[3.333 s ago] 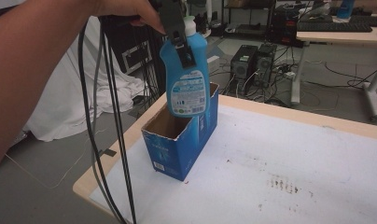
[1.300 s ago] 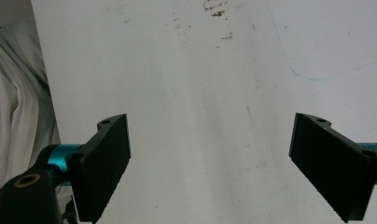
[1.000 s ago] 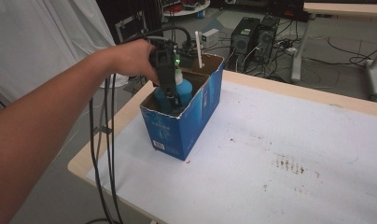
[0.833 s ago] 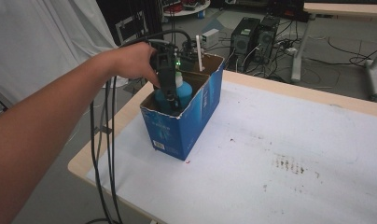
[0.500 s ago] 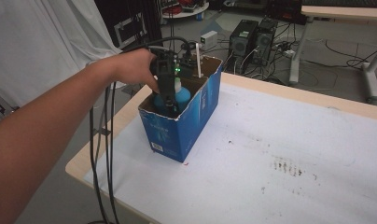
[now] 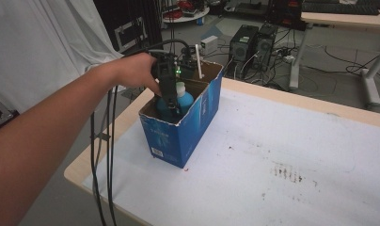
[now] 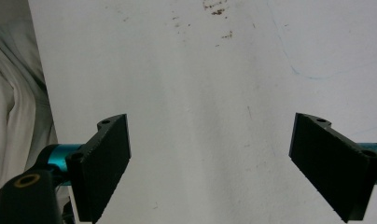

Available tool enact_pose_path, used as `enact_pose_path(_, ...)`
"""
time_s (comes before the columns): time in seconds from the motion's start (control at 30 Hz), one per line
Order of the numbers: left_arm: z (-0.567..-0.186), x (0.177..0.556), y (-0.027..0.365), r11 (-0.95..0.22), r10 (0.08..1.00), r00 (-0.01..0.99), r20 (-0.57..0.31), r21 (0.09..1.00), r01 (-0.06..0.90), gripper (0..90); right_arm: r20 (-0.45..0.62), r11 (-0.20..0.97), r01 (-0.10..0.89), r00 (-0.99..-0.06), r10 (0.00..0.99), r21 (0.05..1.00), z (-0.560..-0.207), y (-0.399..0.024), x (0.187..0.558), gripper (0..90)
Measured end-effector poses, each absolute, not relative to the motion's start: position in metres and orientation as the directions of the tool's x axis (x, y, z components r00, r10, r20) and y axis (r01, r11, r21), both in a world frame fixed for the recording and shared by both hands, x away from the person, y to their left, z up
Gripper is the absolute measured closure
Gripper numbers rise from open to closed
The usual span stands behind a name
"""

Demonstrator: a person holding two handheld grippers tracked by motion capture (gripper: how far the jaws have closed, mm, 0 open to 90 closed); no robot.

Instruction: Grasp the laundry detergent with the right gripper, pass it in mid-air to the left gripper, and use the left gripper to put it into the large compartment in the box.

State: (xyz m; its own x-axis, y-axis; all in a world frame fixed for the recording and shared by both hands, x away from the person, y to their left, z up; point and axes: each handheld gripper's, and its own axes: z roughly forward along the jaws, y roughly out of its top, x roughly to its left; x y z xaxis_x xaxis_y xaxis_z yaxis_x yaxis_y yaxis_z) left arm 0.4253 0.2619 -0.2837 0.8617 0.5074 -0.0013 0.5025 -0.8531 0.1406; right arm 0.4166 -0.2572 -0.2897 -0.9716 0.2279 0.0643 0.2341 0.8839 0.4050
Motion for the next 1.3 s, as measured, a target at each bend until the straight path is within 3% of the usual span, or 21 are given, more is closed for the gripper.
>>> enact_pose_path(0.33, -0.268, 0.42, 0.268, -0.824, 0.54, 0.842, 0.005, 0.206, 0.528, 28.7, 0.059, 0.885, 0.233, -0.972, 0.229, 0.403, -0.288, -0.256, 0.414, 12.2)
enact_pose_path(0.7, -0.234, 0.414, 0.269, -0.799, 0.56, 0.828, 0.013, 0.275, 0.536, 28.7, 0.055, 0.882, 0.232, -0.972, 0.23, 0.411, -0.286, -0.257, 0.411, 12.2)
enact_pose_path(0.83, -0.224, 0.413, 0.263, -0.799, 0.557, 0.83, 0.024, 0.288, 0.528, 27.7, 0.054, 0.879, 0.234, -0.971, 0.234, 0.416, -0.285, -0.256, 0.41, 12.2)
enact_pose_path(0.87, -0.221, 0.413, 0.261, -0.8, 0.558, 0.83, 0.03, 0.288, 0.527, 23.8, 0.053, 0.878, 0.234, -0.971, 0.233, 0.418, -0.284, -0.256, 0.41, 12.2)
enact_pose_path(1.3, -0.193, 0.406, 0.23, -0.83, 0.491, 0.867, 0.081, 0.345, 0.438, 23.5, 0.051, 0.874, 0.235, -0.971, 0.236, 0.426, -0.282, -0.258, 0.409, 12.1)
